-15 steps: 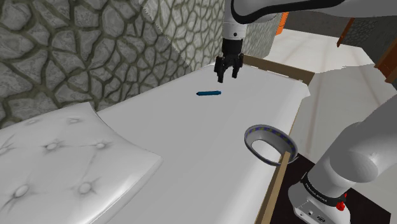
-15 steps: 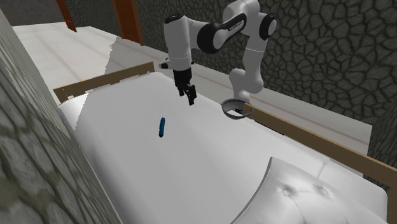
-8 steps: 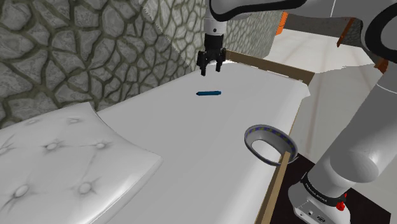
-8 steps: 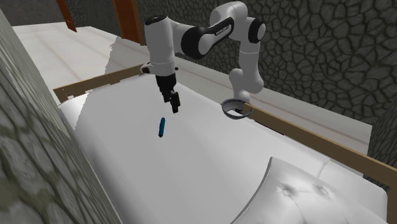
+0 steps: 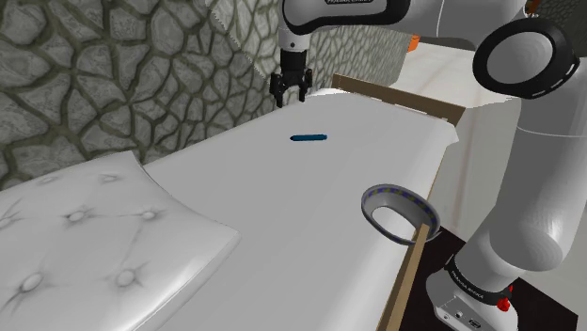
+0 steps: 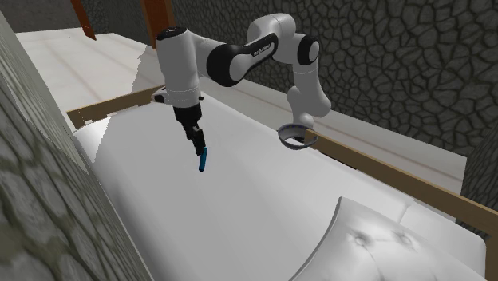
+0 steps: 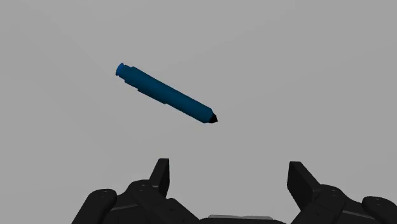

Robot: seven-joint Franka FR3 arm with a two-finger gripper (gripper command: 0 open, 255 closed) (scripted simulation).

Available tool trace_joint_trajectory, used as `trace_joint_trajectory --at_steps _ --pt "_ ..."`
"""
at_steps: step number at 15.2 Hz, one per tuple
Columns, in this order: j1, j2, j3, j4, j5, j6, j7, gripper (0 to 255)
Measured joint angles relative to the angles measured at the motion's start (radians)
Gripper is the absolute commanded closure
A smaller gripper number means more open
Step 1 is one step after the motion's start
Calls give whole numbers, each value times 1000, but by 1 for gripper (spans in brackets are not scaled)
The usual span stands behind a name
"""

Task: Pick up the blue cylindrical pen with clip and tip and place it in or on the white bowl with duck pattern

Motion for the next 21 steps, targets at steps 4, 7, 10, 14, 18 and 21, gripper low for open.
trace_joint_trajectory --at_steps 4,7,10,14,18,21 --pt "-3 1 -1 -52 -1 54 1 0" --pt "-4 -1 -2 -73 -1 73 1 0" --pt "-4 0 -2 -74 -1 75 2 0" --pt "-4 0 -2 -74 -1 75 2 255" --pt "-4 0 -2 -74 -1 75 2 255" --pt "-4 0 -2 -74 -1 75 2 255"
